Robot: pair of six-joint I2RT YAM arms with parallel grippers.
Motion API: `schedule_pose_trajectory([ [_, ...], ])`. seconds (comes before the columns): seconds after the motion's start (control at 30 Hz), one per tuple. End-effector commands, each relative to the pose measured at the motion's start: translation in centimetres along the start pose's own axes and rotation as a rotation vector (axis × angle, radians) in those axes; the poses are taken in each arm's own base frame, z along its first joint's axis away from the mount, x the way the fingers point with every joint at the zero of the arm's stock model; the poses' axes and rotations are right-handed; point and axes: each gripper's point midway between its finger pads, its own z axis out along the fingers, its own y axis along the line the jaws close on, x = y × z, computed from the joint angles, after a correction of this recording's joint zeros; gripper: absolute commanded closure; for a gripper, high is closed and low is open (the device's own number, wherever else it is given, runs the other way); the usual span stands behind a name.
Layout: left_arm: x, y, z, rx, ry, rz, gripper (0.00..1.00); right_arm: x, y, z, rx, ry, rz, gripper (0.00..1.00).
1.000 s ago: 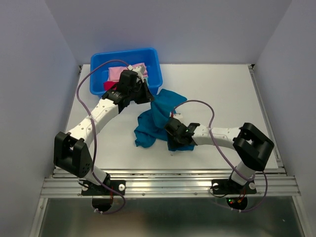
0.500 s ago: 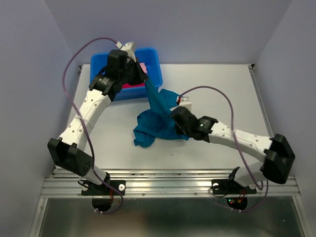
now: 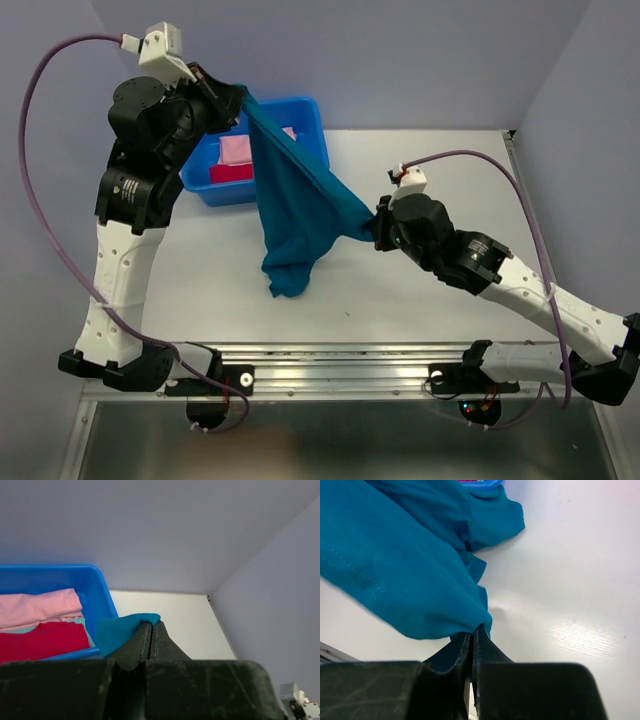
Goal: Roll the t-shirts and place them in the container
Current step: Flatten out the T-shirt at the center of the board.
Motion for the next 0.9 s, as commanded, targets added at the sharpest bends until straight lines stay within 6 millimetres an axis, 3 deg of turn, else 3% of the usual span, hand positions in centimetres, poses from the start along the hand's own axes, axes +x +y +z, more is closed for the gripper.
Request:
schedule_pose_trajectory([
  [0.0, -6.6, -1.4, -3.9, -0.006, -0.219, 0.007, 1.0, -0.8, 1.5, -0.3, -0.072, 0.005, -0.01, 0.99],
  [0.13, -9.6, -1.3, -6.5, -0.057, -0.307, 0.031, 1.0, -3.2, 4.3, -0.8, -0.193, -0.04, -0.004, 0.99],
  [0.27, -14.3, -2.3, -10.3, -0.088, -0.446, 0.047, 1.0, -8.1, 7.9, -2.4, -0.349, -0.144, 0.008, 0.99],
  [0.37, -16.8, -3.4, -12.8, -0.065, -0.529, 0.067, 1.0, -10.3, 9.5, -3.4, -0.426, -0.204, 0.022, 0.99],
  [0.43, -17.9, -3.9, -13.7, -0.057, -0.572, 0.079, 1.0, -11.4, 9.8, -3.9, -0.438, -0.232, 0.031, 0.99],
  [0.5, -18.0, -4.1, -13.4, -0.049, -0.577, 0.083, 1.0, -11.6, 9.1, -3.7, -0.399, -0.241, 0.053, 0.99],
  [0.57, -17.3, -4.2, -11.3, -0.026, -0.543, 0.078, 1.0, -11.4, 7.5, -3.5, -0.321, -0.246, 0.087, 0.99],
  [0.6, -16.3, -4.7, -9.9, 0.017, -0.498, 0.079, 1.0, -11.5, 5.9, -3.1, -0.231, -0.264, 0.138, 0.99],
  [0.63, -14.8, -4.5, -7.0, 0.035, -0.443, 0.059, 1.0, -10.2, 4.5, -2.5, -0.164, -0.244, 0.152, 0.99],
  [0.7, -12.0, -5.6, -3.9, 0.141, -0.337, 0.054, 1.0, -9.8, 0.9, -3.2, -0.017, -0.281, 0.254, 0.99],
  [0.73, -10.3, -5.7, -1.2, 0.177, -0.284, 0.043, 1.0, -7.3, -1.0, -2.8, 0.064, -0.24, 0.254, 0.99],
  [0.83, -5.0, -6.4, 3.8, 0.238, -0.136, 0.026, 1.0, -5.1, -5.5, -4.8, 0.212, -0.261, 0.376, 0.99],
  [0.87, -1.6, -7.1, 6.8, 0.25, -0.059, 0.022, 1.0, -2.2, -7.4, -4.8, 0.295, -0.215, 0.398, 0.99],
])
